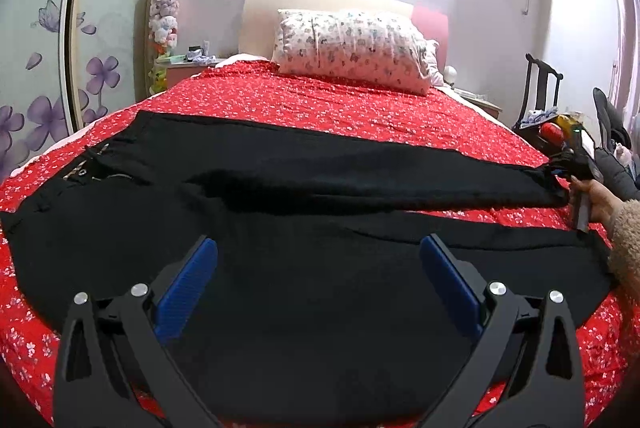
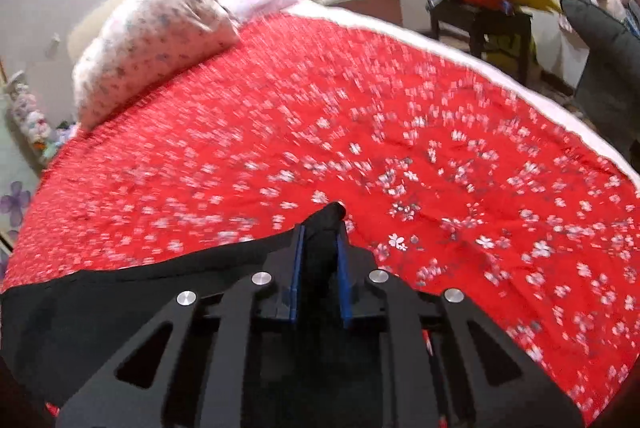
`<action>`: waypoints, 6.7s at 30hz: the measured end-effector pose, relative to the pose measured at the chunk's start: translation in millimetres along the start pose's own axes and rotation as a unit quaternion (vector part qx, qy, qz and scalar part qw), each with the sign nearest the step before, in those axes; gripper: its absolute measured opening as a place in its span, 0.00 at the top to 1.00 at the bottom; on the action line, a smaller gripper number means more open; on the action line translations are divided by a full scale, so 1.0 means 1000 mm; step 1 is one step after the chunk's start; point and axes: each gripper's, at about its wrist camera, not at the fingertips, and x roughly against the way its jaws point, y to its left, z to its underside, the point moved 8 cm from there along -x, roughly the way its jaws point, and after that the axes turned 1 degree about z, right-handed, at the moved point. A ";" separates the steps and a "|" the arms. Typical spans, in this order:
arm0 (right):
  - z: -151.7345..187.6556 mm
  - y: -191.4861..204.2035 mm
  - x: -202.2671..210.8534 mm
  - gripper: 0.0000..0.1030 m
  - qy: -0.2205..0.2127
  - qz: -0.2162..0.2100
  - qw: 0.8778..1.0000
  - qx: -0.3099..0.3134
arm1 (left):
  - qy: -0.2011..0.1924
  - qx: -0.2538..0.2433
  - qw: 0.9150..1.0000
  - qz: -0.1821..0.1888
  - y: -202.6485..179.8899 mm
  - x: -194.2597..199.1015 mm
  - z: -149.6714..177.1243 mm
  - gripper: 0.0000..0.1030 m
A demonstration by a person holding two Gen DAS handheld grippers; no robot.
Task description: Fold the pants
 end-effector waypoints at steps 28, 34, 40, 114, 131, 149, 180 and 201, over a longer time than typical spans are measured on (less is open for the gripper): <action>0.178 0.025 0.254 0.69 0.106 -0.110 0.979 -0.135 | 0.028 0.239 0.969 0.059 0.055 0.026 -0.002 0.02; 0.199 0.047 0.219 0.69 0.156 -0.153 0.928 -0.302 | 0.038 0.187 0.981 0.036 0.054 0.024 -0.007 0.02; 0.221 0.029 0.193 0.69 0.149 -0.095 0.894 -0.411 | 0.063 0.153 0.985 0.048 0.040 0.016 -0.003 0.02; 0.154 -0.069 0.209 0.96 -0.006 -0.012 0.958 -0.287 | 0.096 0.272 0.955 -0.065 0.161 -0.075 -0.113 0.93; 0.151 -0.073 0.214 0.96 -0.011 -0.011 0.955 -0.296 | 0.073 0.356 0.930 -0.048 0.183 0.022 0.031 0.86; 0.136 -0.063 0.223 0.96 -0.035 -0.036 0.958 -0.281 | 0.043 0.462 0.886 -0.021 0.260 0.027 0.019 0.93; 0.190 -0.104 0.219 0.96 0.073 -0.080 0.909 -0.401 | 0.043 0.471 0.879 -0.065 0.274 0.048 0.035 0.85; 0.140 -0.064 0.276 0.52 -0.054 0.036 0.964 -0.257 | 0.046 0.479 0.875 -0.056 0.293 0.041 0.030 0.94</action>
